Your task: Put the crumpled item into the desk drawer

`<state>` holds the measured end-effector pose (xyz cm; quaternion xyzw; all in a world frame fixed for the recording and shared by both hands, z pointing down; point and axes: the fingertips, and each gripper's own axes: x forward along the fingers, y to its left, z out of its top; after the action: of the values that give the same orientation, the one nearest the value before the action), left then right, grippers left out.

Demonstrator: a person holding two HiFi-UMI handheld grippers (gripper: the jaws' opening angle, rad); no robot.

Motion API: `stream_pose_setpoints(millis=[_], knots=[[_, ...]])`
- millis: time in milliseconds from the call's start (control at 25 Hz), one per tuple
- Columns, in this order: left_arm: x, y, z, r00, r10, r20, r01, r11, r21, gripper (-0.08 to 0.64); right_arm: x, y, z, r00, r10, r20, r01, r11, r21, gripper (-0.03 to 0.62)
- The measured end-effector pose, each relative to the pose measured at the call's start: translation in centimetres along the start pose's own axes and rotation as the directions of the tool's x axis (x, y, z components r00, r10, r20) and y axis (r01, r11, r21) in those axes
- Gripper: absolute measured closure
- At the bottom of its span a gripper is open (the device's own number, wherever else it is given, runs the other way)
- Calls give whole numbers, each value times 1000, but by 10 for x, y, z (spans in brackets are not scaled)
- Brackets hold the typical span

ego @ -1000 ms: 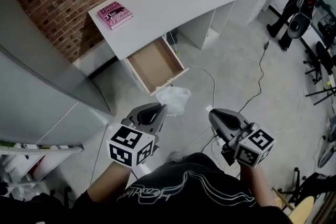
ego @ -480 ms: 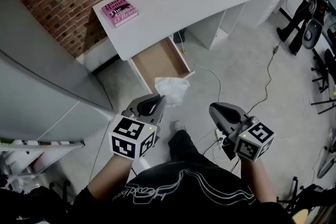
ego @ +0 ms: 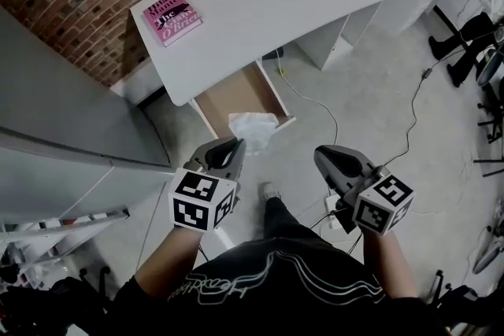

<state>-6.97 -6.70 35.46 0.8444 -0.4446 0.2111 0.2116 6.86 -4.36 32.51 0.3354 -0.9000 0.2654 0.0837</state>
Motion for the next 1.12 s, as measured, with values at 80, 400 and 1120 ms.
stream_pose_setpoints(millis=[80, 400, 1120], knots=[[18, 11, 1, 1000, 11, -20, -11, 1000, 4, 524, 12, -17, 5, 1000, 0, -13, 0, 1000, 8, 548], [87, 59, -13, 994, 46, -96, -46, 999, -6, 523, 62, -65, 8, 997, 18, -70, -15, 999, 34, 548], [207, 132, -97, 954, 104, -281, -100, 995, 31, 523, 120, -132, -42, 981, 30, -193, -7, 993, 118, 548]])
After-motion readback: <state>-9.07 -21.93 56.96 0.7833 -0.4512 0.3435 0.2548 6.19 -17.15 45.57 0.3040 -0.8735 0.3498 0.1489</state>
